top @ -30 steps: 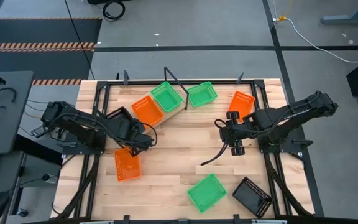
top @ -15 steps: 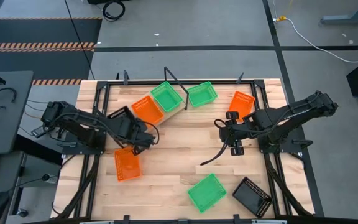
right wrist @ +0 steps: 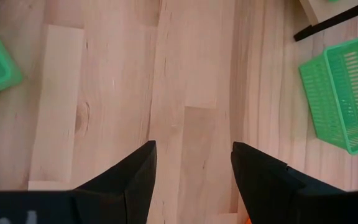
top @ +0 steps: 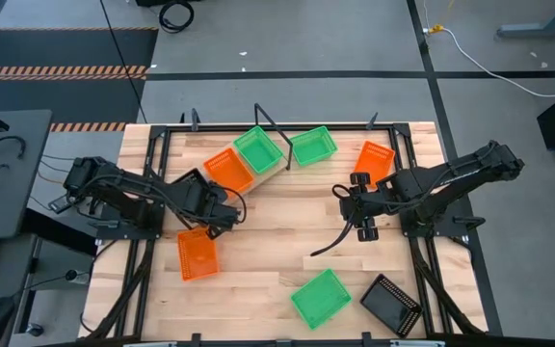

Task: Stack baskets on shelf by color
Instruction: Stack the top black bin on top of the black bin on the shelf, then stack the right orange bin on top of the orange bin on the shelf

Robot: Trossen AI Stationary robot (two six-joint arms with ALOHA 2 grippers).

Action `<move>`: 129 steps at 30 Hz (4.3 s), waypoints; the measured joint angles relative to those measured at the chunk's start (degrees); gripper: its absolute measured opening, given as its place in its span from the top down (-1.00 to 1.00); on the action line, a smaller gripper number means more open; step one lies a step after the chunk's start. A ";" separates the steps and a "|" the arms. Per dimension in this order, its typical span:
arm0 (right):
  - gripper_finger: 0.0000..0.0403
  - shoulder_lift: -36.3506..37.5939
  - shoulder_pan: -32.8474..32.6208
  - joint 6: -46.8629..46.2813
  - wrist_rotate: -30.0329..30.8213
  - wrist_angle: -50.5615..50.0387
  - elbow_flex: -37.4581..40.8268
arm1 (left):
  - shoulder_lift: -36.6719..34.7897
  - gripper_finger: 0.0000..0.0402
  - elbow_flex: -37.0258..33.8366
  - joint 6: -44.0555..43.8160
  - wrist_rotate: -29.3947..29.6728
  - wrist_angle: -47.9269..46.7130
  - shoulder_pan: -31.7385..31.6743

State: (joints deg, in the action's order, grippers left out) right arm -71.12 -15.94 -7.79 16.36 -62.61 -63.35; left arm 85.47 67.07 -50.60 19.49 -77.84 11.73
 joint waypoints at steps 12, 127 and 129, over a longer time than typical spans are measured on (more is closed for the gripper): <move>-0.06 -0.01 0.00 0.74 0.02 0.07 0.00 | -0.09 -0.05 3.84 0.32 -1.09 -3.15 0.00; -0.06 -18.81 44.99 6.30 -8.77 -3.57 3.61 | 15.70 0.14 2.93 -15.20 -0.03 26.53 38.21; -0.06 -18.81 45.95 6.98 -8.54 -2.17 6.14 | 15.69 0.14 2.93 -15.02 1.16 27.38 38.21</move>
State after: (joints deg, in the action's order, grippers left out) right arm -89.93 30.01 -0.81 7.82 -64.78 -57.21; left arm 101.16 70.00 -65.62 20.65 -50.46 49.93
